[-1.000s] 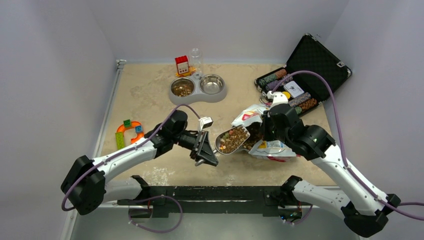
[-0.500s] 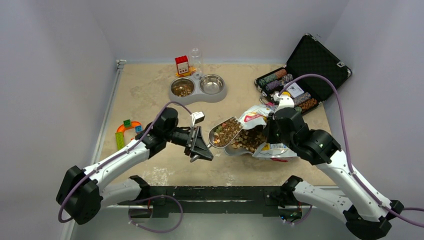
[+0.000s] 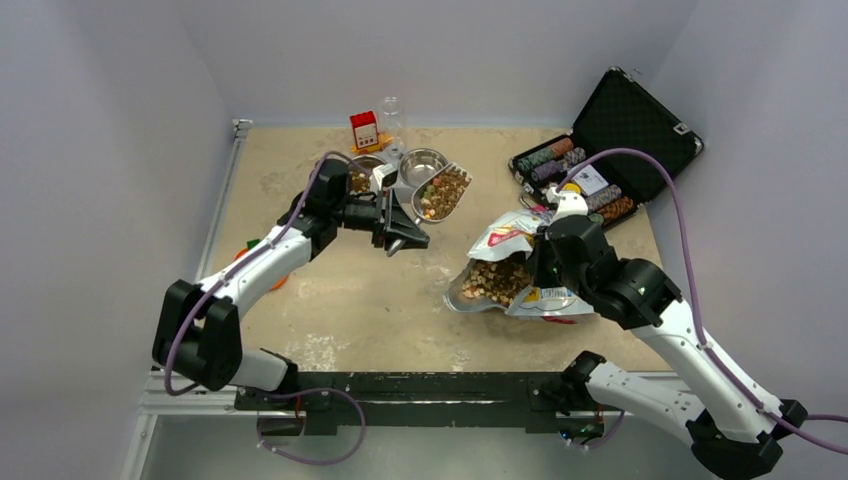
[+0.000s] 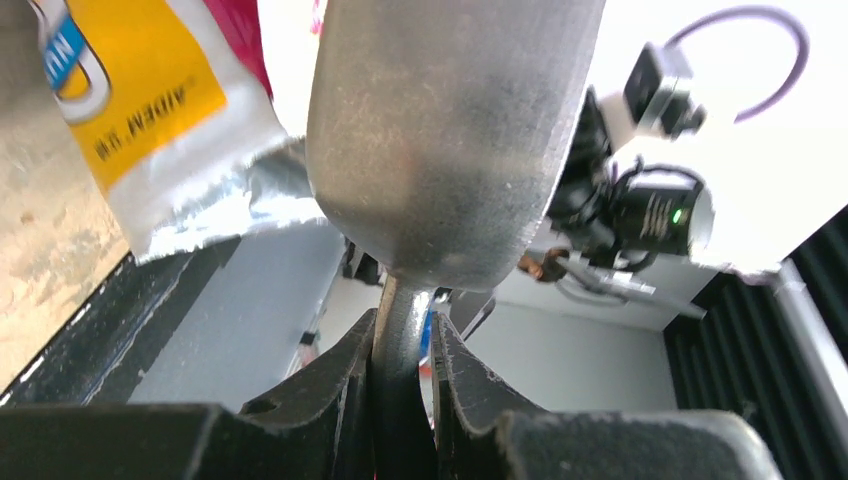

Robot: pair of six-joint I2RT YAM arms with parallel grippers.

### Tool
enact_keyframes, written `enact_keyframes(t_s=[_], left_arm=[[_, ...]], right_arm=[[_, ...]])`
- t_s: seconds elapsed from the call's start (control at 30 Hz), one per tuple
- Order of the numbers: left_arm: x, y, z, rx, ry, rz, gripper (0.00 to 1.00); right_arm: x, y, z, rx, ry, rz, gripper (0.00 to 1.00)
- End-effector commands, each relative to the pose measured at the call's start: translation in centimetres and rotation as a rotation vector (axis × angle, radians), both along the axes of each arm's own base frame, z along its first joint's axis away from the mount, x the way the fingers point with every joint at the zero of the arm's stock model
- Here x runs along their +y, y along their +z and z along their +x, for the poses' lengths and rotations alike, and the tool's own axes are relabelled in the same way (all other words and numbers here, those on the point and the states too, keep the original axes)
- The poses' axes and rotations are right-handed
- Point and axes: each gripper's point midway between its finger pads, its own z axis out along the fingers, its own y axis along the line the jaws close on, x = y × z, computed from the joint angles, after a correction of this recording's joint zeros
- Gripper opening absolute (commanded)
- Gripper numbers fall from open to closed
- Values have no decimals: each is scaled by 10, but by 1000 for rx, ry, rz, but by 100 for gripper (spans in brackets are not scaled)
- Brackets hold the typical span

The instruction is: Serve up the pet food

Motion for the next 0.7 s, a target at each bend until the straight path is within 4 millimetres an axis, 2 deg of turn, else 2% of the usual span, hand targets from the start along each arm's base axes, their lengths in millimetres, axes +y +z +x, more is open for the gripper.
enact_keyframes(t_s=[0.0,0.3,0.37,0.5,0.67], left_arm=[[3,22,46,2,62,-24,0],[11,-11,134,158,207,77,0],[11,-25,151,195,229,98,0],[12,-43,176,272,282,127,0],[14,-62,193,376,321,178,0]], right_arm=[[3,27,8,-59,-18,50,0],[14,28,15,-43,-9,63,0],[17,29,16,-38,-4,66,0],[20,31,19,-38,3,58,0],[19,33,25,-48,2,23,0]])
